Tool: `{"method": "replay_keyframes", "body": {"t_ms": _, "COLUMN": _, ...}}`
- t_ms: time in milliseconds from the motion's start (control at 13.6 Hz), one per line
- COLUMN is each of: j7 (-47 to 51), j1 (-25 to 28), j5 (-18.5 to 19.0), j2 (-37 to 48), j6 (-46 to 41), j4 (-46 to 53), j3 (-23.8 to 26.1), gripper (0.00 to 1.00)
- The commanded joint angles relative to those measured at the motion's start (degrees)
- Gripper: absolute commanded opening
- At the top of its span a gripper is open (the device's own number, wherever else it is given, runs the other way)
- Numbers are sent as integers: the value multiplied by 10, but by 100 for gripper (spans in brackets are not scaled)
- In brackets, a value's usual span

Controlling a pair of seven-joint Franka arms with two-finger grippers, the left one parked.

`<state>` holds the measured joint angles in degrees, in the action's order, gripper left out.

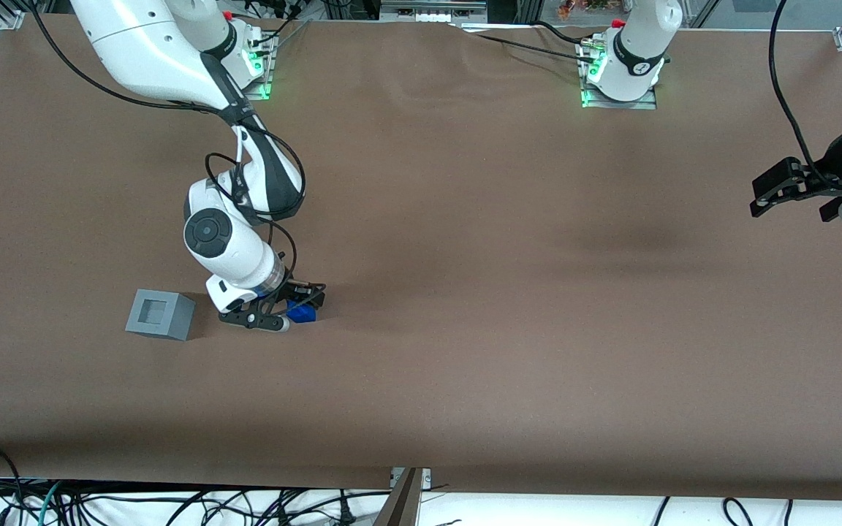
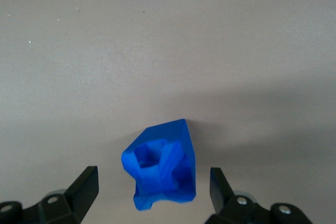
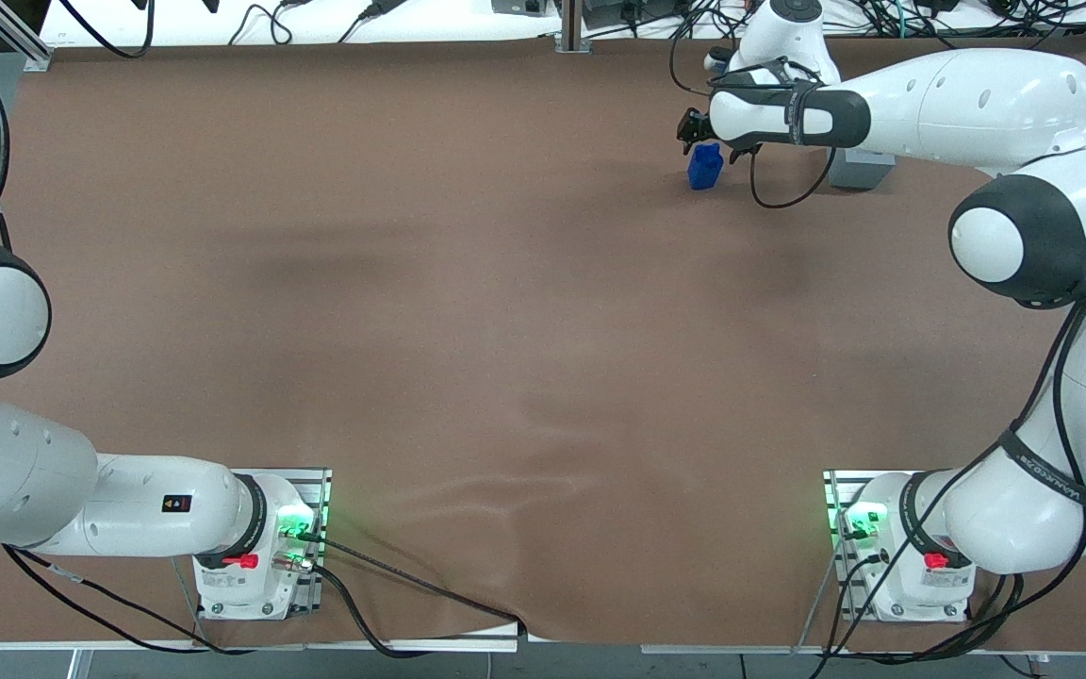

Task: Insert blue part into gray base with right arm
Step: 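Reach the right gripper down to the blue part and grasp it, then lift the blue part and carry it over the gray base's hole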

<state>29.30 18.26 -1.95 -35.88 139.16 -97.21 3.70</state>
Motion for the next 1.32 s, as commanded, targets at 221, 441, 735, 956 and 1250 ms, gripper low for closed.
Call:
{"method": "replay_keyframes", "body": {"t_ms": 221, "j7": 1, "j1": 6, "j5": 6, "j2": -28, "j6": 21, "j4": 15, "j3": -2, "gripper": 76}}
{"method": "replay_keyframes", "body": {"t_ms": 441, "j7": -11, "j1": 3, "j5": 6, "j2": -24, "j6": 16, "j4": 15, "j3": -4, "gripper": 35}}
{"method": "replay_keyframes", "body": {"t_ms": 735, "j7": -68, "j1": -32, "j5": 4, "j2": 58, "j6": -115, "j4": 16, "j3": -5, "gripper": 10}}
{"method": "replay_keyframes", "body": {"t_ms": 956, "j7": -191, "j1": -101, "j5": 0, "j2": 143, "j6": -229, "j4": 16, "j3": -5, "gripper": 11}}
{"method": "replay_keyframes", "body": {"t_ms": 1250, "j7": -373, "j1": -148, "j5": -1, "j2": 146, "j6": -236, "j4": 16, "j3": -61, "gripper": 12}}
